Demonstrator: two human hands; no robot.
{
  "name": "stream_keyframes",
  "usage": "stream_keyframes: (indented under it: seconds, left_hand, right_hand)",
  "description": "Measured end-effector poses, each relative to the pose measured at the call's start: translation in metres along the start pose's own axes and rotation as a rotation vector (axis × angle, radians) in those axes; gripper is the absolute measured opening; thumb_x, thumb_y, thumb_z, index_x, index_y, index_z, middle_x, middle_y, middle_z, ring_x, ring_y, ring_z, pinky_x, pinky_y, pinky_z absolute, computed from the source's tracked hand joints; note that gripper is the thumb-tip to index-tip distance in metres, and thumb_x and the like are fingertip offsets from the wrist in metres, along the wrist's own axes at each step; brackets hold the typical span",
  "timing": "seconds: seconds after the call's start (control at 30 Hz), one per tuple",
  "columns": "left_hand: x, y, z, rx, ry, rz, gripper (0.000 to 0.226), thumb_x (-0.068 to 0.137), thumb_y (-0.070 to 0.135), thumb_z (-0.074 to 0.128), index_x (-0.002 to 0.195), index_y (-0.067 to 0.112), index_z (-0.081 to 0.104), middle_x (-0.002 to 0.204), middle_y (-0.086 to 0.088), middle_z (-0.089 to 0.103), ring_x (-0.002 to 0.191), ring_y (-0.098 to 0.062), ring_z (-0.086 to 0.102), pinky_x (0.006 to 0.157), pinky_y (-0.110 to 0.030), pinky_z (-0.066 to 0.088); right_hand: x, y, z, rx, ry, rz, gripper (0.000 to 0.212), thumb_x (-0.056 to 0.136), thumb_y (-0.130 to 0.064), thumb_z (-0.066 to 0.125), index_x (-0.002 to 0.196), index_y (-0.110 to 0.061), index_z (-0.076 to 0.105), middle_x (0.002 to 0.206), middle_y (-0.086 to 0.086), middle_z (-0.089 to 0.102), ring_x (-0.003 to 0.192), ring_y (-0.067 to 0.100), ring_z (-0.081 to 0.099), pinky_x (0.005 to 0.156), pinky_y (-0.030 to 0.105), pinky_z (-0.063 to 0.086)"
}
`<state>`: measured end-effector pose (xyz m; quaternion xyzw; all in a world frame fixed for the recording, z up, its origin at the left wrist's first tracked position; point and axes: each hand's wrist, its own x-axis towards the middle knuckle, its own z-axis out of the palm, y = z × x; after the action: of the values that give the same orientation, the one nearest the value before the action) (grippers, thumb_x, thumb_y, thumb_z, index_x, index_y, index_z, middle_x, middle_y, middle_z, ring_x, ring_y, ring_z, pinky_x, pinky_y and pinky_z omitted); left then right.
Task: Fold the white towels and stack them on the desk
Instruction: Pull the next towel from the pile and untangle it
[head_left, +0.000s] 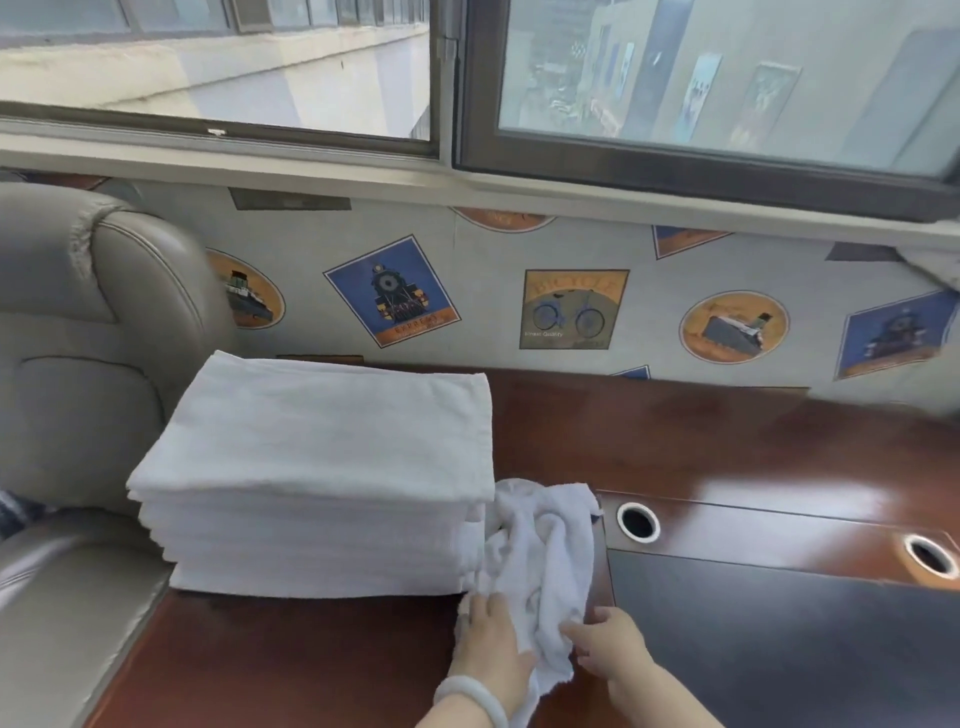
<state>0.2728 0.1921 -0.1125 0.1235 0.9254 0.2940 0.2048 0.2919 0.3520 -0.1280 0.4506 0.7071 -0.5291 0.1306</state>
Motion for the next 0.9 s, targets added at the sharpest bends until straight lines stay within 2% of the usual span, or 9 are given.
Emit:
stream_keyframes:
  seconds: [0.07, 0.13, 0.27, 0.33, 0.37, 0.5, 0.57, 0.77, 0.9]
  left_hand:
    - [0.0, 0.0, 0.01, -0.072, 0.01, -0.148, 0.077, 0.088, 0.039, 0.063, 0.147, 0.013, 0.022, 0.155, -0.006, 0.013, 0.146, -0.024, 0.022, 0.117, -0.029, 0.024]
    - [-0.001, 0.005, 0.011, -0.168, 0.056, -0.252, 0.062, 0.091, 0.03, 0.058, 0.144, 0.013, 0.031, 0.15, -0.007, 0.03, 0.138, -0.022, 0.039, 0.11, -0.025, 0.034]
    - [-0.008, 0.024, 0.004, -0.342, 0.058, -0.343, 0.011, 0.092, 0.016, 0.052, 0.095, 0.017, 0.062, 0.099, -0.002, 0.062, 0.09, -0.018, 0.06, 0.073, -0.024, 0.041]
    - [-0.012, 0.042, -0.003, -0.528, 0.156, -0.336, 0.027, 0.092, 0.009, 0.052, 0.067, 0.019, 0.052, 0.07, 0.002, 0.053, 0.063, -0.013, 0.048, 0.064, -0.027, 0.035]
    - [-0.013, 0.052, -0.006, -0.634, 0.209, -0.34, 0.031, 0.093, 0.008, 0.052, 0.064, 0.021, 0.051, 0.066, 0.003, 0.052, 0.061, -0.011, 0.047, 0.064, -0.028, 0.035]
    - [-0.007, 0.107, -0.002, -0.795, 0.274, -0.35, 0.018, 0.098, 0.018, 0.051, 0.089, 0.016, 0.067, 0.098, -0.012, 0.07, 0.092, -0.027, 0.065, 0.084, -0.041, 0.053]
    - [-0.006, 0.146, 0.013, -0.91, 0.279, -0.353, 0.017, 0.097, 0.01, 0.053, 0.088, 0.017, 0.066, 0.108, -0.019, 0.07, 0.1, -0.036, 0.065, 0.093, -0.052, 0.052]
    - [-0.023, 0.271, 0.043, -1.257, 0.384, -0.186, 0.035, 0.094, -0.003, 0.047, 0.089, 0.016, 0.076, 0.091, -0.012, 0.074, 0.084, -0.027, 0.067, 0.077, -0.039, 0.055]
    - [-0.012, 0.322, 0.042, -1.347, 0.399, -0.068, 0.035, 0.094, -0.008, 0.044, 0.107, 0.01, 0.071, 0.091, -0.013, 0.073, 0.088, -0.028, 0.063, 0.084, -0.043, 0.049]
  right_hand:
    - [-0.005, -0.001, -0.009, 0.155, -0.021, -0.014, 0.011, 0.078, 0.008, 0.069, 0.082, 0.001, 0.061, 0.052, 0.008, 0.052, 0.04, 0.013, 0.041, 0.04, 0.021, 0.038]
    - [-0.006, -0.004, -0.023, 0.24, -0.016, -0.072, 0.01, 0.084, 0.01, 0.059, 0.083, 0.002, 0.064, 0.057, 0.009, 0.055, 0.045, 0.014, 0.042, 0.041, 0.019, 0.038]
    - [-0.004, -0.011, -0.06, 0.435, 0.002, -0.167, 0.009, 0.092, 0.006, 0.054, 0.09, 0.002, 0.062, 0.077, 0.016, 0.064, 0.067, 0.023, 0.058, 0.059, 0.028, 0.05]
    - [0.001, -0.017, -0.09, 0.643, 0.025, -0.193, 0.011, 0.097, 0.002, 0.05, 0.09, -0.001, 0.057, 0.085, 0.018, 0.063, 0.072, 0.026, 0.06, 0.066, 0.032, 0.05]
    - [0.006, -0.02, -0.11, 0.736, 0.034, -0.206, 0.013, 0.099, 0.0, 0.048, 0.09, -0.005, 0.055, 0.087, 0.017, 0.063, 0.075, 0.026, 0.06, 0.069, 0.034, 0.05]
    - [0.019, -0.024, -0.205, 0.866, 0.033, -0.267, 0.007, 0.102, -0.004, 0.046, 0.104, -0.005, 0.052, 0.095, 0.015, 0.061, 0.08, 0.029, 0.059, 0.077, 0.039, 0.051]
    - [0.026, -0.018, -0.255, 0.863, 0.029, -0.287, 0.011, 0.101, -0.003, 0.047, 0.111, -0.003, 0.051, 0.1, 0.018, 0.062, 0.083, 0.031, 0.061, 0.076, 0.037, 0.052]
    - [0.044, -0.014, -0.401, 0.761, 0.137, -0.475, 0.01, 0.097, 0.001, 0.053, 0.091, -0.001, 0.06, 0.098, 0.025, 0.062, 0.085, 0.032, 0.061, 0.09, 0.042, 0.052]
    - [0.053, -0.017, -0.464, 0.591, 0.118, -0.567, 0.005, 0.09, -0.001, 0.065, 0.093, 0.0, 0.069, 0.089, 0.02, 0.07, 0.083, 0.03, 0.065, 0.086, 0.037, 0.053]
